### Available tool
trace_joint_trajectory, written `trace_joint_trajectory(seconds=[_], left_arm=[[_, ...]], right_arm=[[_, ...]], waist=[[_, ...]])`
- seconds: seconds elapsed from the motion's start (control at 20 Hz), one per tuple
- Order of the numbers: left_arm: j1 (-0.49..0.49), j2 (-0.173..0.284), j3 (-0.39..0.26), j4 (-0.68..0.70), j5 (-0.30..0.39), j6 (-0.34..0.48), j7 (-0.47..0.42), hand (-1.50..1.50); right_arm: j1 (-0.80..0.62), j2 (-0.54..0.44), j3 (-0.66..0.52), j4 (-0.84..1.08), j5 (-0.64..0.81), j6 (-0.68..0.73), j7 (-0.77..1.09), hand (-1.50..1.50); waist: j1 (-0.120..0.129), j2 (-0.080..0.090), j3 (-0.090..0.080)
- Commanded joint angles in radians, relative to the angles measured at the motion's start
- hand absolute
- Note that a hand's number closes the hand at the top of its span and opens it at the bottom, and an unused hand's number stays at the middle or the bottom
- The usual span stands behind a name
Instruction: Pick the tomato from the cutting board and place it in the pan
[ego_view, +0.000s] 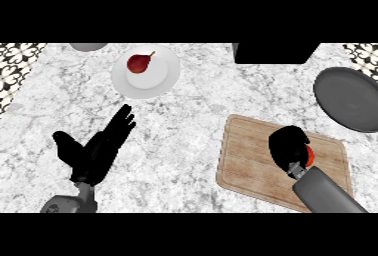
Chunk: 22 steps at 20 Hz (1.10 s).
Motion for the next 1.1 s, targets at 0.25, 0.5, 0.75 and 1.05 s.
trace_joint_trajectory(seconds=[0.25, 0.5, 0.75, 1.05], left_arm=[[0.040, -0.014, 0.005, -0.004, -0.010, 0.004, -0.030, 0.00], [0.057, -0.010, 0.008, -0.022, -0.009, 0.000, -0.029, 0.00], [0.044, -0.005, 0.021, 0.002, -0.018, 0.000, -0.037, 0.00], [0.024, -0.025, 0.009, 0.016, -0.029, 0.013, -0.017, 0.00]], right_arm=[[0.153, 0.109, -0.227, -0.084, -0.249, -0.265, -0.113, 1.50], [0.344, 0.093, -0.296, -0.194, -0.343, -0.445, -0.203, 1.50], [0.400, 0.068, -0.381, -0.372, -0.300, -0.663, -0.180, 1.50], [0.452, 0.099, -0.529, -0.581, -0.518, -0.718, -0.237, 1.50]], waist=[[-0.046, -0.006, 0.004], [-0.037, -0.006, 0.002], [-0.040, -0.007, 0.001], [-0.036, -0.004, 0.001]])
